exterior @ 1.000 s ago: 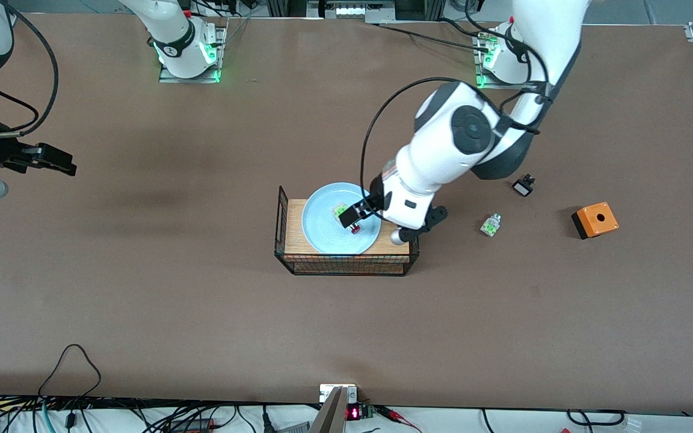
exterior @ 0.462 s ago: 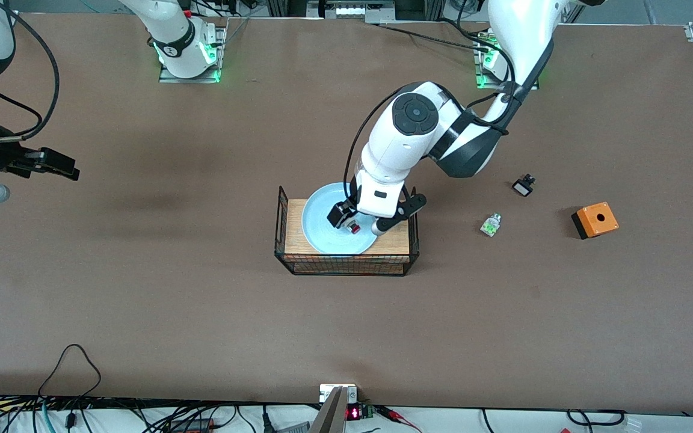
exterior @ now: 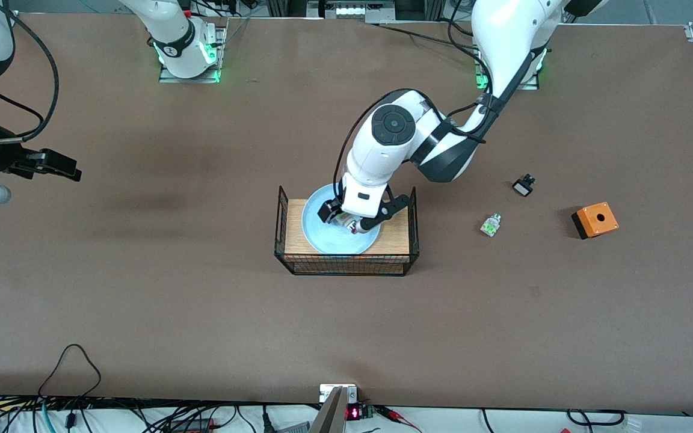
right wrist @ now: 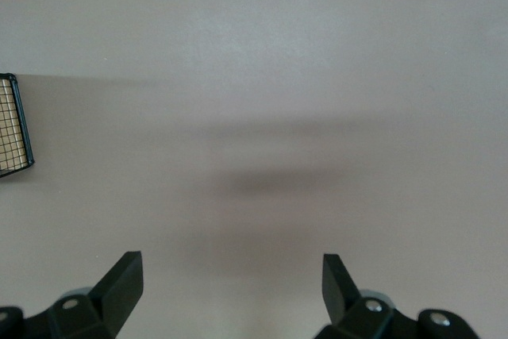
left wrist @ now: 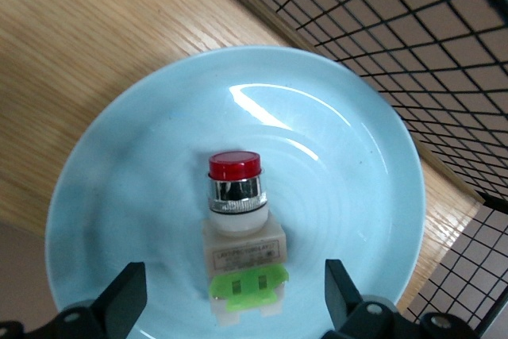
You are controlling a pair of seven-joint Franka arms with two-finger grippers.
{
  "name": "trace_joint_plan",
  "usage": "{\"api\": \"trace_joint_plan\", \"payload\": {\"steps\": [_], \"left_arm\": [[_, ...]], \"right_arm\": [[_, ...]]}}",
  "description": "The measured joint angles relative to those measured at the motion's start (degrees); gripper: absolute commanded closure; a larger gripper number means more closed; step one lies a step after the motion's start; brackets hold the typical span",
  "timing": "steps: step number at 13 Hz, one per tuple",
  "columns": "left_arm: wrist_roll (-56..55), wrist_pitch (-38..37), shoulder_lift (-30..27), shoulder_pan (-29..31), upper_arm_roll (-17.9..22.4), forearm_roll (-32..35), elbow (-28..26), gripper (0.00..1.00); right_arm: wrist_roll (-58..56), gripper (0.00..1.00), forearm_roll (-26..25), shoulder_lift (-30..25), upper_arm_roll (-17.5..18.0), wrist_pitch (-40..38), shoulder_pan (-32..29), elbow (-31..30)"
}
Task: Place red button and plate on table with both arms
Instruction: 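Close the left gripper on the red button's base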
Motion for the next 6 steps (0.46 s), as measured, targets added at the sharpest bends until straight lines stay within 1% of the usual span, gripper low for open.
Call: {"api": "trace_joint_plan", "payload": {"steps": [1, 2, 3, 4, 5, 6], "left_arm": [[-0.1, 0.0, 0.1, 0.0, 0.0, 1.3, 0.3, 0.43], [-0.1, 0.0, 0.1, 0.0, 0.0, 2.0, 0.4, 0.53], [-0.1, 0.0, 0.1, 0.0, 0.0, 2.3, 0.6, 0.61], [-0.1, 0.0, 0.2, 0.0, 0.0, 2.4, 0.6, 0.67], [-0.2, 0.0, 0.2, -0.1, 0.0, 2.4, 0.6, 0.69], [-0.3, 0.0, 0.3, -0.1, 0.0, 2.4, 0.6, 0.77]], "right_arm": [[0.0, 0.0, 0.0, 0.0, 0.0, 0.0, 0.0, 0.0], [0.2, 0.0, 0.0, 0.0, 0.0, 0.0, 0.0, 0.0], [1.0, 0.0, 0.1, 0.0, 0.0, 0.0, 0.0, 0.0], [2.5, 0.0, 0.1, 0.0, 0.0, 0.0, 0.1, 0.0], [4.0, 0.0, 0.1, 0.0, 0.1, 0.0, 0.1, 0.0], [4.9, 0.0, 0.1, 0.0, 0.1, 0.0, 0.2, 0.0]]}}
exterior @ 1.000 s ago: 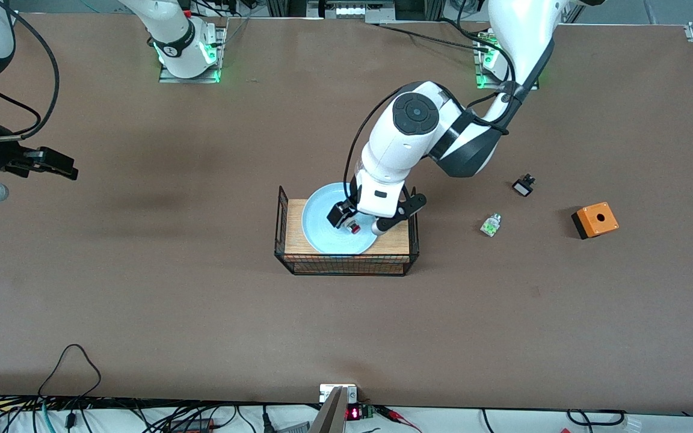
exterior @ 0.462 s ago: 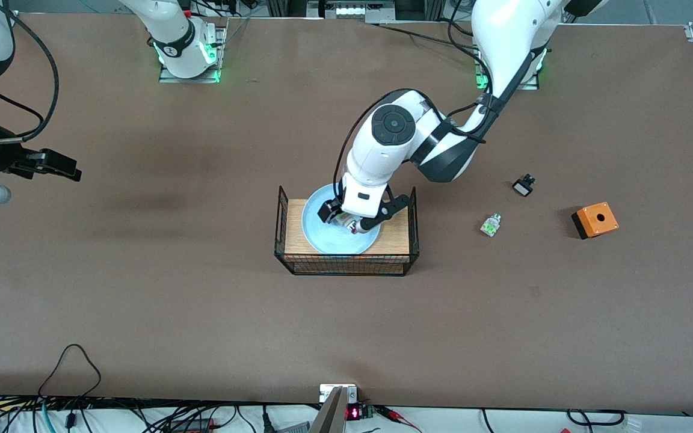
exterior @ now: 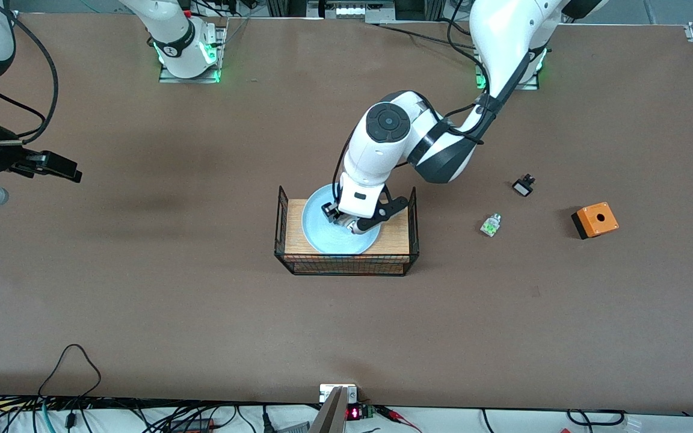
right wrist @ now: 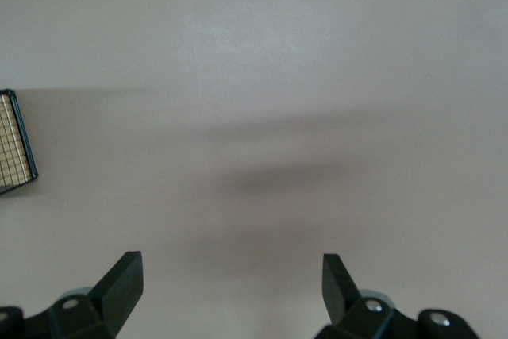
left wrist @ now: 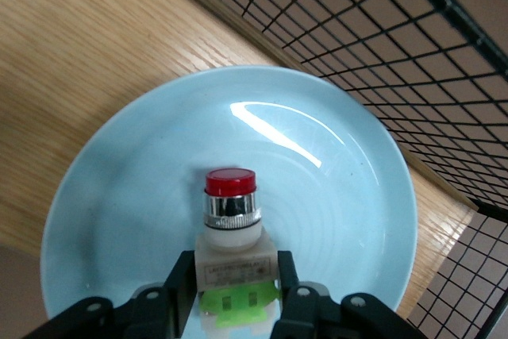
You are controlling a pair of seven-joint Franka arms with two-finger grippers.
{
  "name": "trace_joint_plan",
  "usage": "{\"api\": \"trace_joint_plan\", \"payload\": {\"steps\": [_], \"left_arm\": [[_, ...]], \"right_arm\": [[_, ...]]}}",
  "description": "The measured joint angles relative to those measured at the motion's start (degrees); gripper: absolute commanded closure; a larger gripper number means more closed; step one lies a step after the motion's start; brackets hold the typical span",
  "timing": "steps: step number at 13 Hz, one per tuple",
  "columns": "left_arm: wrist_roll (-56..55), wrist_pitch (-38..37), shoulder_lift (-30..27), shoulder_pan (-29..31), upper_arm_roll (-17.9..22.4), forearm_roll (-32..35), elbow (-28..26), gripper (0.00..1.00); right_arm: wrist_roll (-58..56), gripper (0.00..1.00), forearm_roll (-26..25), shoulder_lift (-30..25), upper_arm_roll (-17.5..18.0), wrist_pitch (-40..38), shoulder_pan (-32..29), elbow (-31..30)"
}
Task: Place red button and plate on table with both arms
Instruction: 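Close the left gripper on the red button's base, then lift the red button with the left gripper while the right gripper reaches the plate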
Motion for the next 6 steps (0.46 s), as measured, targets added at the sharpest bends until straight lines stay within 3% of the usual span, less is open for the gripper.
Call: {"api": "trace_joint_plan", "payload": {"steps": [2, 6], "left_arm": [[-0.2, 0.0, 0.0, 0.0, 0.0, 0.0, 0.1, 0.87], [-0.4, -1.1, -0.6, 0.4, 0.3, 0.1, 1.4, 0.87]], "right_arm": [[0.8, 0.0, 0.0, 0.0, 0.0, 0.0, 0.0, 0.0], [1.1, 0.0, 0.0, 0.4, 0.0, -0.1, -0.1, 0.0]]}}
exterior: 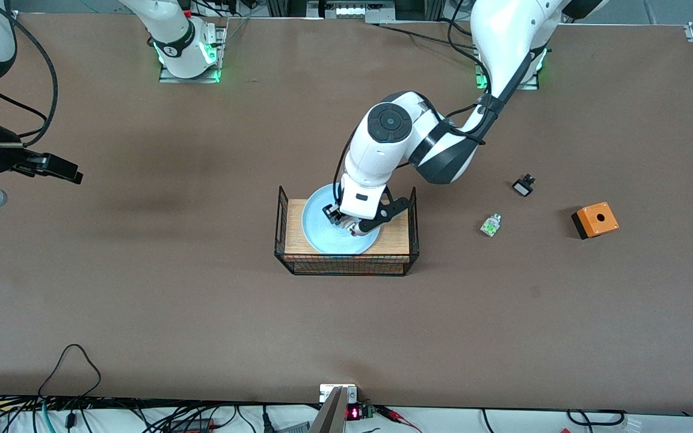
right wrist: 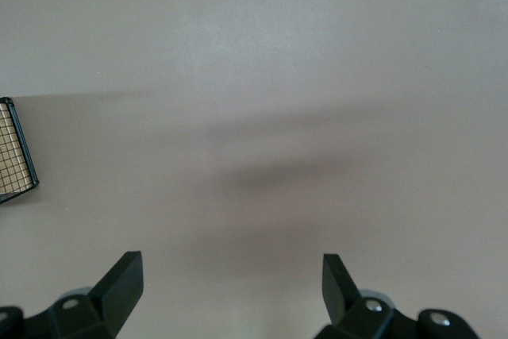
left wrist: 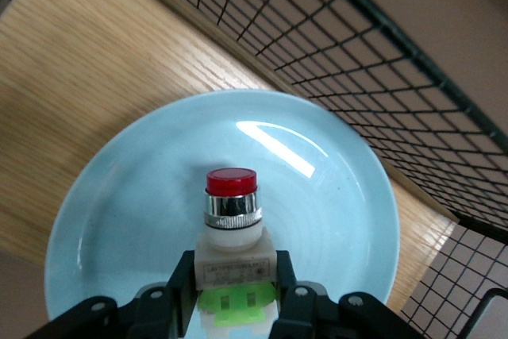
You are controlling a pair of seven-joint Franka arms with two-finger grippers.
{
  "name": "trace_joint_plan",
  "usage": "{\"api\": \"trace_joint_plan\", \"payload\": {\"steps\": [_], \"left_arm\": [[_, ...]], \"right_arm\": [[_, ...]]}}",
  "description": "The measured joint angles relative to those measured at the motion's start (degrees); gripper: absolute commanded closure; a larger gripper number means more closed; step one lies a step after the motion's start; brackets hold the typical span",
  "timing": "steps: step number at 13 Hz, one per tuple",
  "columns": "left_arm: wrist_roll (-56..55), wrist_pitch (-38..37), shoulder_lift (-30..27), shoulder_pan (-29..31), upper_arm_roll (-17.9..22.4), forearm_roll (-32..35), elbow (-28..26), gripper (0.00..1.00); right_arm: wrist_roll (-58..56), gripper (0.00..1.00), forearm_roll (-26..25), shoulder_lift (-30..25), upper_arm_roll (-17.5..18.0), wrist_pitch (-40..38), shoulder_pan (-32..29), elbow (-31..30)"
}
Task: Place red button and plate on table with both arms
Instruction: 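Lift the red button with the left gripper while the right gripper reaches the plate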
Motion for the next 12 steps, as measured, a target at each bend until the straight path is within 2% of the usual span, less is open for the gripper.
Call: {"api": "trace_joint_plan", "payload": {"steps": [3, 6, 8, 10, 12], "left_arm": [[0.5, -8.2, -4.4, 0.6, 0.1, 0.2, 2.0, 0.83], [12.2, -20.9, -11.5, 3.7, 0.2, 0.6, 2.4, 0.83], [24.3, -27.5, -14.5, 8.0, 0.3, 0.6, 2.3, 0.83], [34.8, -31.7, -15.2, 12.6, 0.4, 0.6, 2.2, 0.83], [43.6, -34.3, -15.2, 16.4, 0.4, 0.6, 1.6, 0.83]], "right_arm": [[0.1, 0.0, 1.6, 0.0, 0.2, -0.1, 0.1, 0.1], [7.4, 0.0, 3.4, -1.8, 2.6, -0.7, 1.6, 0.6], [17.4, 0.0, 3.6, -2.9, 7.2, -1.3, 3.1, 0.6], [28.0, 0.0, 3.6, -2.8, 13.1, -1.3, 5.4, 0.6], [36.3, 0.0, 3.5, -1.7, 16.9, 0.2, 9.7, 0.6]]}}
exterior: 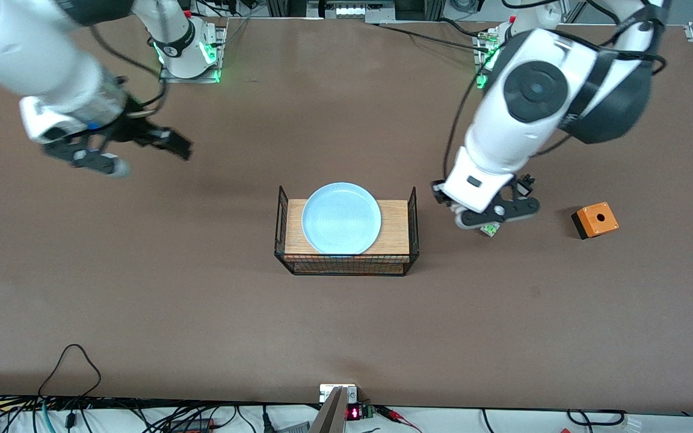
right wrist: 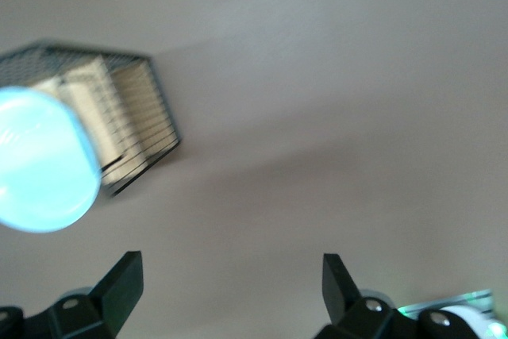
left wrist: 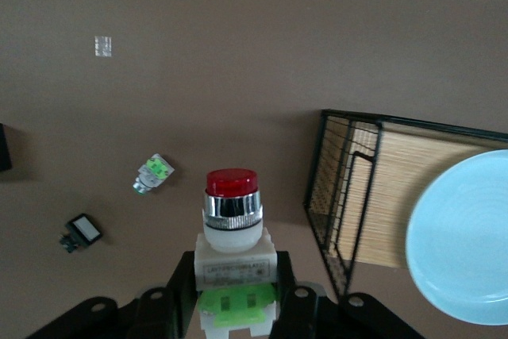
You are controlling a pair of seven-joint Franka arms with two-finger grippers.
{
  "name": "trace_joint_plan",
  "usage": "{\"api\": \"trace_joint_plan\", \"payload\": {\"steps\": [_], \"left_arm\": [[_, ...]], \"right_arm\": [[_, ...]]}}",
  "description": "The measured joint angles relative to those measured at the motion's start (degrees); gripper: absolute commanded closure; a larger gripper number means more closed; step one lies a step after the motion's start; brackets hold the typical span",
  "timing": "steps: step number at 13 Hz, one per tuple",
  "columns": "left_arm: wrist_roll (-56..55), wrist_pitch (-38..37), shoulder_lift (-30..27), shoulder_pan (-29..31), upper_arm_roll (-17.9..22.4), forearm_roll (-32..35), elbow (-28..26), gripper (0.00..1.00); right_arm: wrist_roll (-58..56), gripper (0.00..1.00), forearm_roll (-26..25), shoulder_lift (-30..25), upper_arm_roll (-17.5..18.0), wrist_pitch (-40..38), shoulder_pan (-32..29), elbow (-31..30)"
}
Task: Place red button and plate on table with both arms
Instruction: 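Lift the red button with the left gripper while the right gripper reaches the plate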
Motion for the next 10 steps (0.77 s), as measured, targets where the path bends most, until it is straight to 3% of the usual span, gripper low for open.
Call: {"api": "trace_joint_plan", "payload": {"steps": [6, 10], "left_arm": [[21.2, 1.4, 3.3, 10.6, 0.2, 0.0, -3.9, 0.83], [30.4, 12.4, 7.1, 15.5, 0.3, 0.0, -10.5, 0.83]], "right_arm": [[23.2, 0.0, 0.0, 6.3, 1.2, 14.1, 11.3, 0.1], [38.5, 0.0, 0.0, 12.2, 1.2, 25.1, 14.0, 0.3]]}}
